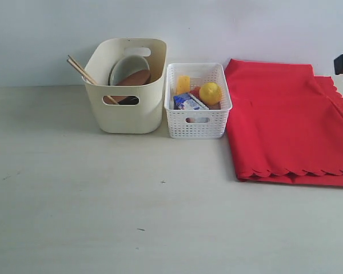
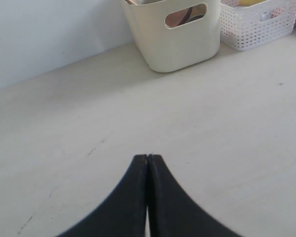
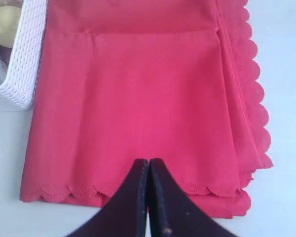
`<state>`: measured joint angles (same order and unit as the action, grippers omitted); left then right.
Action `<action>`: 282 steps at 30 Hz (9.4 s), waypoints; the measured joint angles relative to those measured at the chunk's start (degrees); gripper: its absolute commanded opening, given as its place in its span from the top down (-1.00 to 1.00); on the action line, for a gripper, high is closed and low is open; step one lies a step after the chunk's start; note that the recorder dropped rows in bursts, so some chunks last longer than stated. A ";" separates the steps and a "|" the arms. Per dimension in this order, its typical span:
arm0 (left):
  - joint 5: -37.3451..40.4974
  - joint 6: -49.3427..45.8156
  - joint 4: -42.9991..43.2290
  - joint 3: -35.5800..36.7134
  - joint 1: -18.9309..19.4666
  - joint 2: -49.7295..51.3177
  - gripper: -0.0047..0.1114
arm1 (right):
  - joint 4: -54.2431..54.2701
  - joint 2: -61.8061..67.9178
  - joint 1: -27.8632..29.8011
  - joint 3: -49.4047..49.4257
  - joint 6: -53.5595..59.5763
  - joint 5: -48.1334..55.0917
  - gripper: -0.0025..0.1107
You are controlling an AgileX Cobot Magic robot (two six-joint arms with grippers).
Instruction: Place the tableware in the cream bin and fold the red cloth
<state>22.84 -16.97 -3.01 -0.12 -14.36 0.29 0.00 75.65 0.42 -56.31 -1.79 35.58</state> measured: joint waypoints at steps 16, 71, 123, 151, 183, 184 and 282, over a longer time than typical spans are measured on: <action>0.00 0.00 0.00 0.00 0.22 0.00 0.92 | 4.09 -30.82 0.00 18.49 0.41 -3.26 0.96; -1.67 -0.11 0.00 0.00 1.06 0.00 0.92 | 24.52 -70.73 0.00 36.04 28.31 -2.63 0.96; -1.79 -0.11 0.00 0.00 3.96 0.00 0.92 | 28.24 -68.95 0.00 43.03 34.12 -5.49 0.96; -1.79 19.15 -0.12 0.00 4.52 0.00 0.92 | 28.24 -68.95 0.00 43.03 34.12 -5.49 0.96; -1.79 19.59 -0.01 0.00 7.42 0.00 0.92 | 28.24 -68.95 0.00 43.03 34.12 -5.49 0.96; -1.79 19.59 -0.01 0.00 7.42 0.00 0.92 | 28.24 -68.95 0.00 43.03 34.12 -5.49 0.96; -1.79 19.59 -0.01 0.00 7.42 0.00 0.92 | -5.79 -75.28 -5.19 55.97 -4.86 -16.40 0.96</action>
<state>21.06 2.62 -3.02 -0.12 -6.94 0.29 -5.79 0.37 -4.77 -0.33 -6.65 19.18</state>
